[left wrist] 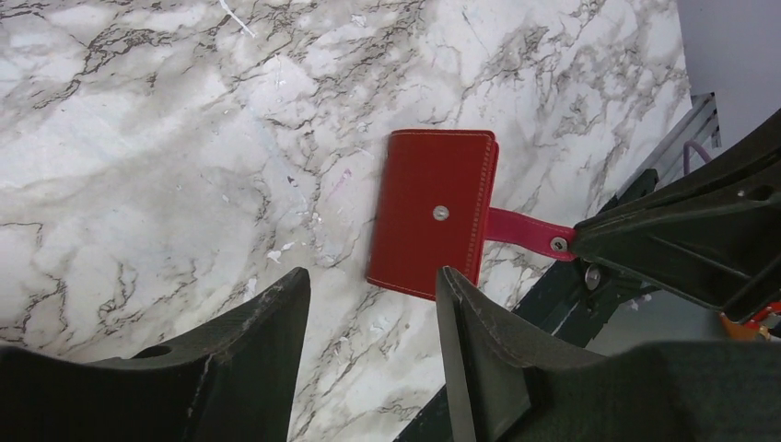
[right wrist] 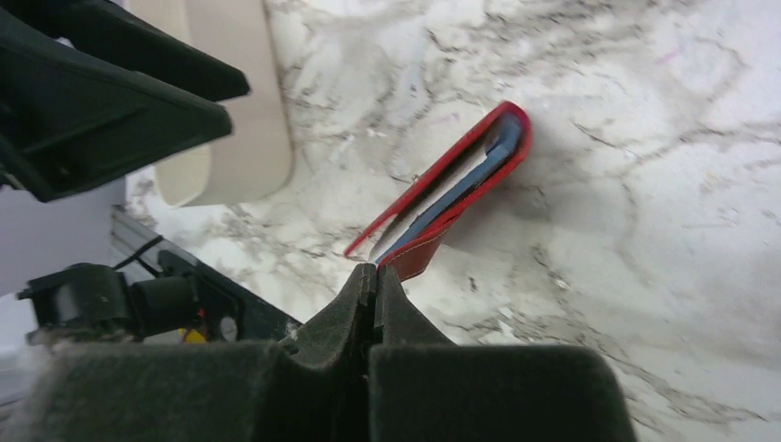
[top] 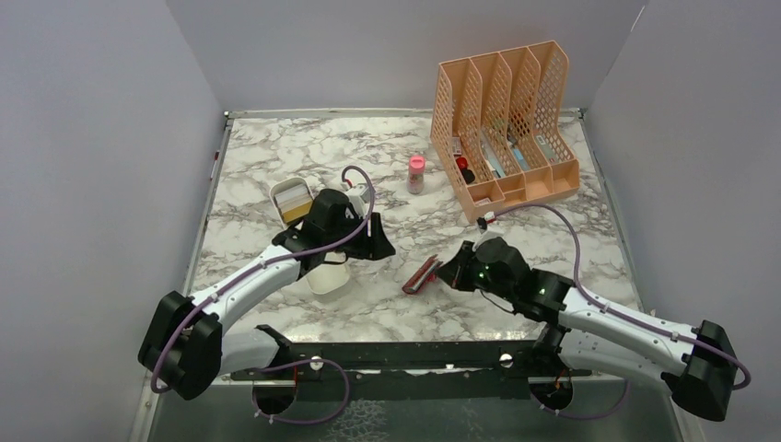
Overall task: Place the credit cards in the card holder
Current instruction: Open the card holder at the center of the board.
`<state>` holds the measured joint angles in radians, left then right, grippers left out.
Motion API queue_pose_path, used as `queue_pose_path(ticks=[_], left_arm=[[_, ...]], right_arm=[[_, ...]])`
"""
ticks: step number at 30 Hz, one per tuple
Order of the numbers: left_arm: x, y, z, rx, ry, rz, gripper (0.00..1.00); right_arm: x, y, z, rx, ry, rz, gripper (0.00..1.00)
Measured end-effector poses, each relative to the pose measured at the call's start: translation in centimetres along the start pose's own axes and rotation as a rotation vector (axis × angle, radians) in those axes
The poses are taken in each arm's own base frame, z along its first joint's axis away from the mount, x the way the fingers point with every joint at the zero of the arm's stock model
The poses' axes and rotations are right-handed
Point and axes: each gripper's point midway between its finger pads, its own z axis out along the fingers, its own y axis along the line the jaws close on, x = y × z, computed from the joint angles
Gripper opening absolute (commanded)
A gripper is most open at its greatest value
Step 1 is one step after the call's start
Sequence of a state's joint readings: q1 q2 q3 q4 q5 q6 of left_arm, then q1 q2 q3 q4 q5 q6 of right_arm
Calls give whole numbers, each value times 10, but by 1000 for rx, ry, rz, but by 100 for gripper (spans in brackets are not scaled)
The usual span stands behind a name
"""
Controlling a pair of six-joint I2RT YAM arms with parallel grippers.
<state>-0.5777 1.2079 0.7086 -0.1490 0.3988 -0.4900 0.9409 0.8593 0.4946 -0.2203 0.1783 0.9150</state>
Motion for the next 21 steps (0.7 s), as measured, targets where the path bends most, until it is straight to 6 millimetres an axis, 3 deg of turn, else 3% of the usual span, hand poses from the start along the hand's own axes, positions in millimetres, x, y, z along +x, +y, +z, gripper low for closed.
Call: queue_pose_path(ticks=[3,8,14,21], left_arm=[[-1,-2,-4,3,-5,2,57],[-4,-7,-9,12,-21,7,57],[-6,-9,-12,18,-33,9,56],[-3,-8,-10,19,-22,-5,58]], right_arm=[[-10,17,2,-40,-12,-4,1],[-13,29,14,-52,-3,-32,1],[-9,17,21,7,9,-62,1],[-8,-3,10,57,-10,-70,1]])
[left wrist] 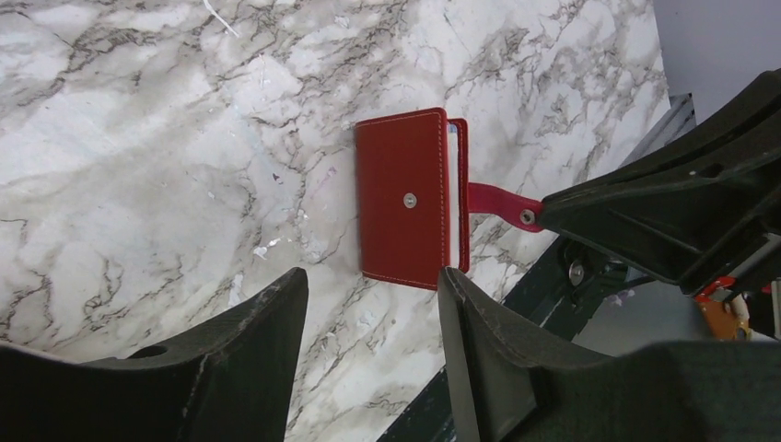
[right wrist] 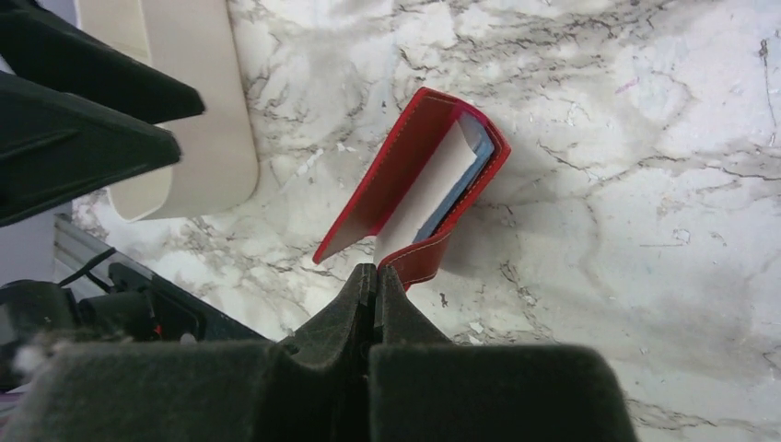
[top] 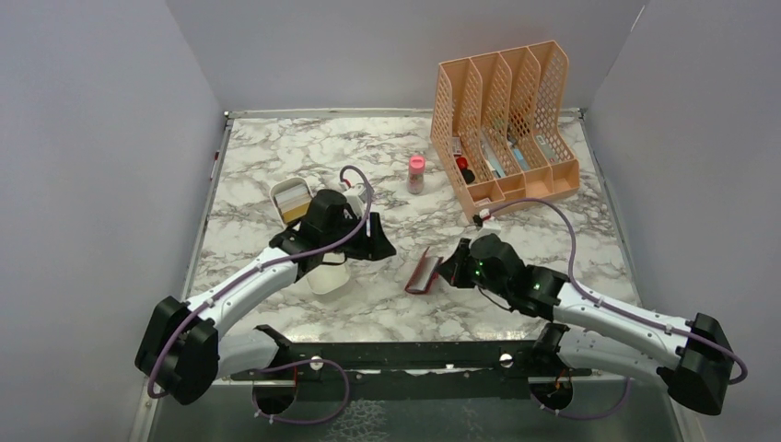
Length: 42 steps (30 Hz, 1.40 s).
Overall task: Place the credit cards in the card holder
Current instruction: Open the card holder at the center of the board.
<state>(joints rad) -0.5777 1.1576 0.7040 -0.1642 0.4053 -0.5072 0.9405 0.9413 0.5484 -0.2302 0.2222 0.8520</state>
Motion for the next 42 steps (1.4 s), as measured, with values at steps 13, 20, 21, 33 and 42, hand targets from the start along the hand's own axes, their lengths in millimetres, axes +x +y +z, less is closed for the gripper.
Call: queue_pose_path(ticks=[13,20,21,33,42], left_arm=[[14,5,19,26,79,-43,61],[18,10,23,15,95,-43,65],[18,10,23,13,97,-42,66],[28,17,35,16,143,-56,72],[38,25,43,2,179,-75,76]], right_arm=[[-7,34,19,-95,26,-59,1],[-6,35,21,-100,27,-74,1],[-7,34,22,-99,26,-75,1],[-9,36,21,-108,22,-79,1],[-14,44,20,-134,11,-75,1]])
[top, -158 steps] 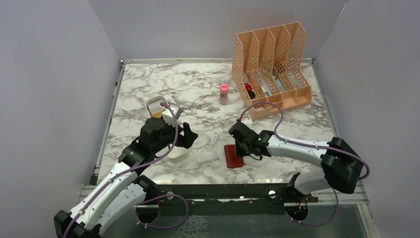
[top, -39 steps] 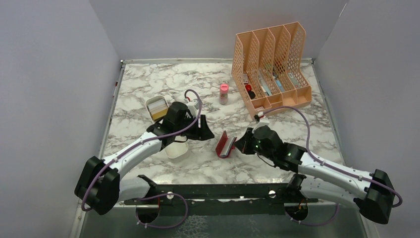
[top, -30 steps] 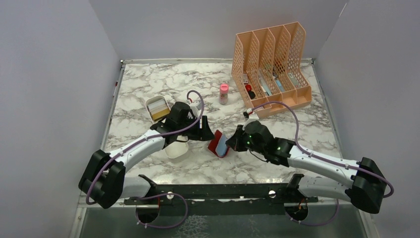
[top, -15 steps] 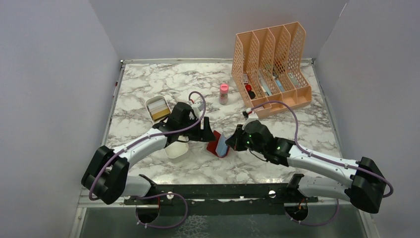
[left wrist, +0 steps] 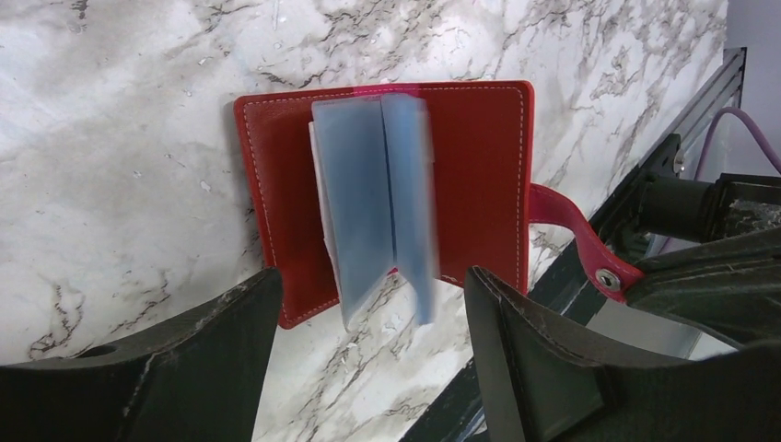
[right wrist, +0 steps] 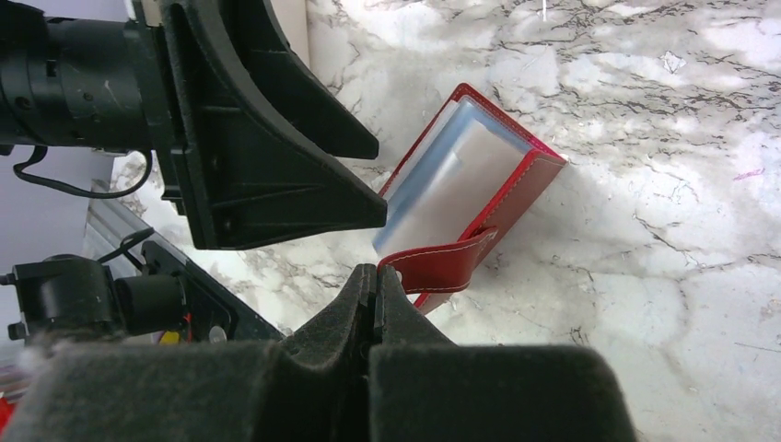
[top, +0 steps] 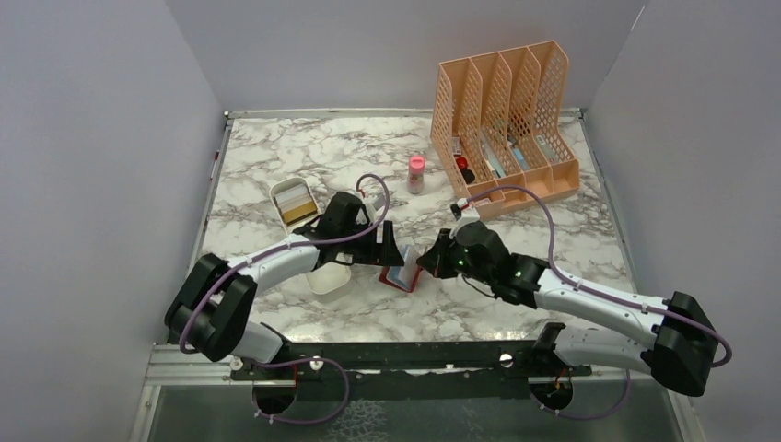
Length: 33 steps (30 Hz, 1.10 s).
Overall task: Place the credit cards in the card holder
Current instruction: Open the card holder at the center of the board.
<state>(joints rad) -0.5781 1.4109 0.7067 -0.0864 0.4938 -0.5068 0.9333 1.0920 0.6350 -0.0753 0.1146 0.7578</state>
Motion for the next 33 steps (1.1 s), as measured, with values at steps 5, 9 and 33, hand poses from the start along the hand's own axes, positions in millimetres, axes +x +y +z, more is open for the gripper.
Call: queue_pose_path(ticks=[5,9,33], left_arm=[[3,6,6,-11,21,-11,77],[4,7,7,-14,27,-12,77],[9,10,17,-21,55,-17,60]], right_arm=[[-4,-2,-4,5,-14,4,1],[-1,-15,-13,33,-30,9,1],[56,-120,-37,400,-17,166,15]])
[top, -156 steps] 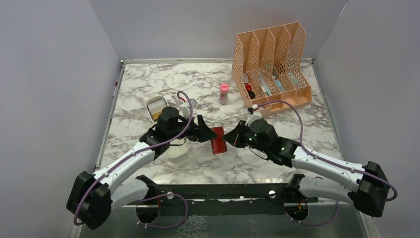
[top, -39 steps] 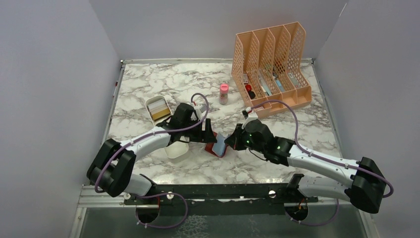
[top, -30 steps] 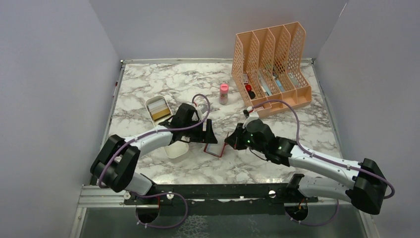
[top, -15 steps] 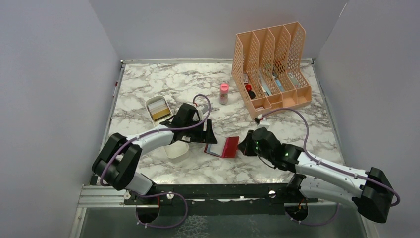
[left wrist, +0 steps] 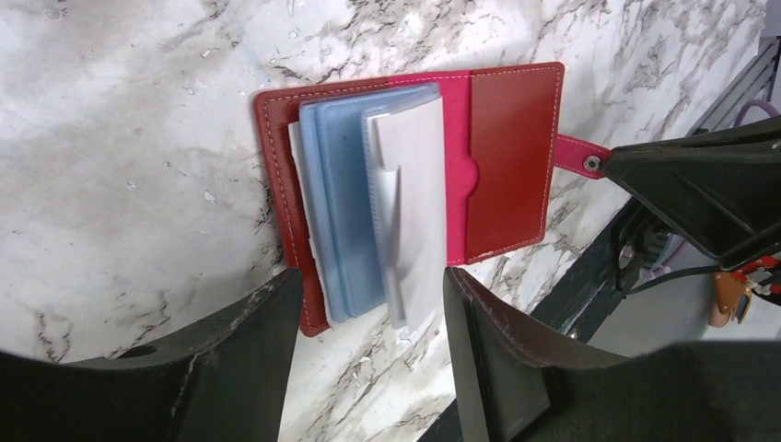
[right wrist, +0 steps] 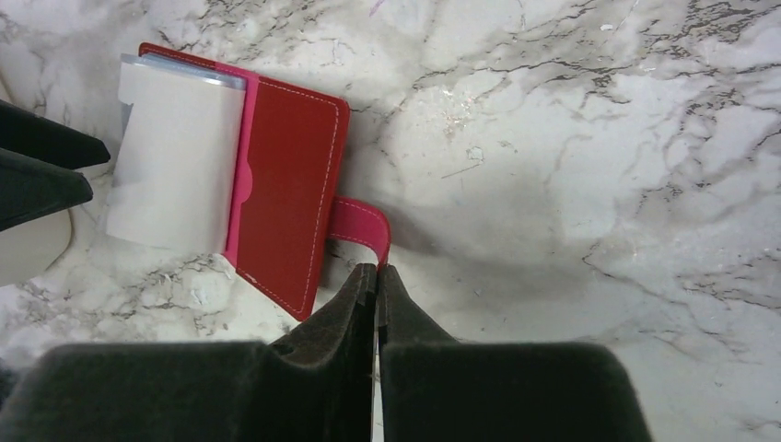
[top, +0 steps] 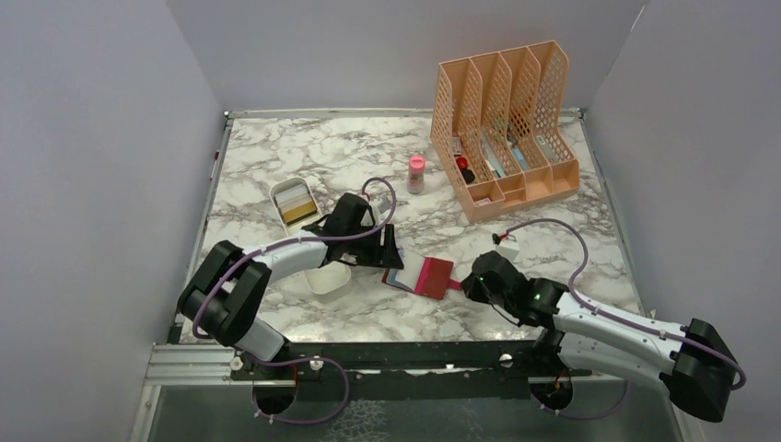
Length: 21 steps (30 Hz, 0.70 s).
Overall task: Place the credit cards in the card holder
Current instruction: Open the card holder at the center of the board.
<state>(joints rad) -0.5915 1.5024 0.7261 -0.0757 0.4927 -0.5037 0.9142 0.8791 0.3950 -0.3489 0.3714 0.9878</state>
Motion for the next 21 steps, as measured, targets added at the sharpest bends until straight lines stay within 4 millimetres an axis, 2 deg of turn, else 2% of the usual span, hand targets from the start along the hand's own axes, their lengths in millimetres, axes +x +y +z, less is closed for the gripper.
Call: queue_pose_path(ticks=[3,6,9,14,18,21], left_arm=[[1,2,4,-3,9,-7,53],[5,1,6,-1,20,-10,46],[3,-2,7,8,13,-7,44],[0,-7,7,30,3,-13,43],[-3,-11,6,43,-7,-15,38],[-6,-16,4,56,-21,-11,38]], right_arm=[[1,-2,0,7,3,3,33],[-1,1,-5,11,16,-12,38],[-15,27,-17,-54,30,-45,40],[-40,84,-40,-219,48,-68,44],[-36,106,-39,-300,82,-92,38],[-26,119,-27,-340,127,-111,32]])
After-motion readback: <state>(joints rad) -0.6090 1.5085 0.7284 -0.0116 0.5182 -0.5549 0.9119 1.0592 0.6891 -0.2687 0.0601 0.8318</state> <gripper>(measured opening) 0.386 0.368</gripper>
